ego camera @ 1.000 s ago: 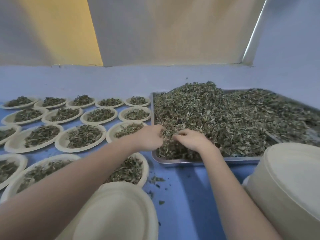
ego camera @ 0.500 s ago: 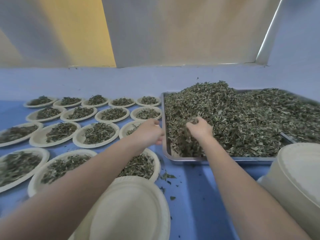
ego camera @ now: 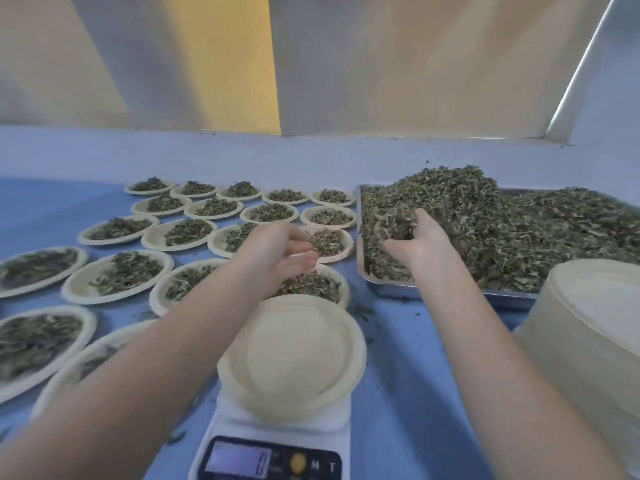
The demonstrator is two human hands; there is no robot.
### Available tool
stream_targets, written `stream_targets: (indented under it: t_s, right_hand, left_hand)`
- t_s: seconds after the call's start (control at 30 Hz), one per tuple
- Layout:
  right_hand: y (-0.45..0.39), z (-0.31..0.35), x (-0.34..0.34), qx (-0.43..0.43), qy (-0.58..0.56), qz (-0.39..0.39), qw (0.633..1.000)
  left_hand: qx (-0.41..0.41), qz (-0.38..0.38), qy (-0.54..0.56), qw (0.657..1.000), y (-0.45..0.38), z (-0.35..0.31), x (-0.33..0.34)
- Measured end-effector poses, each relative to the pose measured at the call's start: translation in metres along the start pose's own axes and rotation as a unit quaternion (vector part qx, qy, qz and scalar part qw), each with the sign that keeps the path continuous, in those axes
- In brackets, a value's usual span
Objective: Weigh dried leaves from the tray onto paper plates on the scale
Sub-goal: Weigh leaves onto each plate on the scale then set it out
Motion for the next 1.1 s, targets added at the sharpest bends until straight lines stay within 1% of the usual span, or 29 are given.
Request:
stream_targets:
  t_s: [0.03, 0.07, 0.13, 0.17, 0.2, 0.23, 0.27, 0.3, 0.33, 0.37, 0.4, 0.43, 0.5, 0.57, 0.67, 0.77, 0.83, 0.9, 0.97, 1.0, 1.1]
  right_hand:
    - [0.014, -0.001, 0.0, -0.002, -0.015, 0.021, 1.0]
    - [0.03, -0.002, 0.003, 0.013, -0.047, 0.059, 0.997]
    - [0.07, -0.014, 0.02, 0.077, -0.132, 0.17, 0.973]
    - [0.082, -0.025, 0.026, 0.119, -0.16, 0.192, 0.961]
    - [0.09, -0.036, 0.031, 0.103, -0.105, 0.206, 0.967]
    - [0.094, -0.045, 0.029, 0.017, 0.047, 0.222, 0.974]
    - [0.099, -0.051, 0.027, -0.093, 0.2, 0.257, 0.941]
    - [0.109, -0.052, 0.024, -0.2, 0.324, 0.29, 0.878]
    - [0.117, -0.049, 0.023, -0.266, 0.392, 0.326, 0.818]
    - [0.123, -0.046, 0.021, -0.293, 0.429, 0.359, 0.776]
    - [0.126, -0.042, 0.02, -0.308, 0.452, 0.367, 0.752]
    - [0.128, -0.036, 0.021, -0.327, 0.473, 0.355, 0.737]
    - [0.125, -0.03, 0.022, -0.369, 0.491, 0.314, 0.724]
    - [0.121, -0.027, 0.021, -0.39, 0.5, 0.279, 0.721]
    - [0.114, -0.029, 0.016, -0.404, 0.494, 0.235, 0.733]
    - [0.112, -0.035, 0.015, -0.414, 0.474, 0.218, 0.746]
    - [0.112, -0.042, 0.018, -0.41, 0.479, 0.251, 0.734]
    - [0.118, -0.05, 0.026, -0.392, 0.493, 0.323, 0.706]
    - [0.126, -0.06, 0.035, -0.375, 0.494, 0.385, 0.684]
    - [0.128, -0.063, 0.038, -0.371, 0.493, 0.401, 0.677]
    - [0.127, -0.071, 0.045, -0.374, 0.506, 0.416, 0.657]
  left_hand:
    - [0.008, -0.014, 0.005, 1.0, 0.005, 0.001, -0.01]
    - [0.016, -0.028, 0.011, 0.999, 0.01, 0.003, -0.019]
    - [0.03, -0.046, 0.034, 0.998, 0.02, 0.008, -0.037]
    - [0.037, -0.053, 0.043, 0.997, 0.025, 0.01, -0.045]
    - [0.045, -0.061, 0.047, 0.996, 0.029, 0.012, -0.052]
    - [0.053, -0.07, 0.047, 0.995, 0.033, 0.014, -0.059]
    - [0.061, -0.08, 0.047, 0.994, 0.036, 0.016, -0.066]
    - [0.067, -0.089, 0.047, 0.993, 0.039, 0.018, -0.072]
    - [0.071, -0.097, 0.047, 0.992, 0.041, 0.019, -0.077]
    - [0.074, -0.106, 0.047, 0.99, 0.043, 0.019, -0.081]
    - [0.078, -0.115, 0.046, 0.989, 0.045, 0.021, -0.084]
    - [0.087, -0.12, 0.041, 0.988, 0.046, 0.022, -0.086]
    - [0.113, -0.126, 0.022, 0.985, 0.047, 0.025, -0.09]
    - [0.141, -0.132, -0.011, 0.981, 0.046, 0.028, -0.095]
    - [0.177, -0.135, -0.076, 0.972, 0.043, 0.034, -0.101]
    - [0.188, -0.128, -0.118, 0.967, 0.042, 0.04, -0.109]
    - [0.194, -0.12, -0.157, 0.961, 0.041, 0.046, -0.113]
    - [0.197, -0.101, -0.179, 0.959, 0.041, 0.05, -0.112]
    - [0.193, -0.086, -0.175, 0.961, 0.041, 0.053, -0.108]
    - [0.191, -0.081, -0.172, 0.963, 0.041, 0.054, -0.106]
    - [0.189, -0.082, -0.156, 0.966, 0.04, 0.057, -0.103]
Point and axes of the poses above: each hand's wrist, its own y-axis away from the middle knuckle, its own x-axis out of the palm, z = x × y, the point moved 3 cm from there along -y, towards the middle knuckle, and after that the axes turned 7 degrees about -z, right-handed, at the moved point
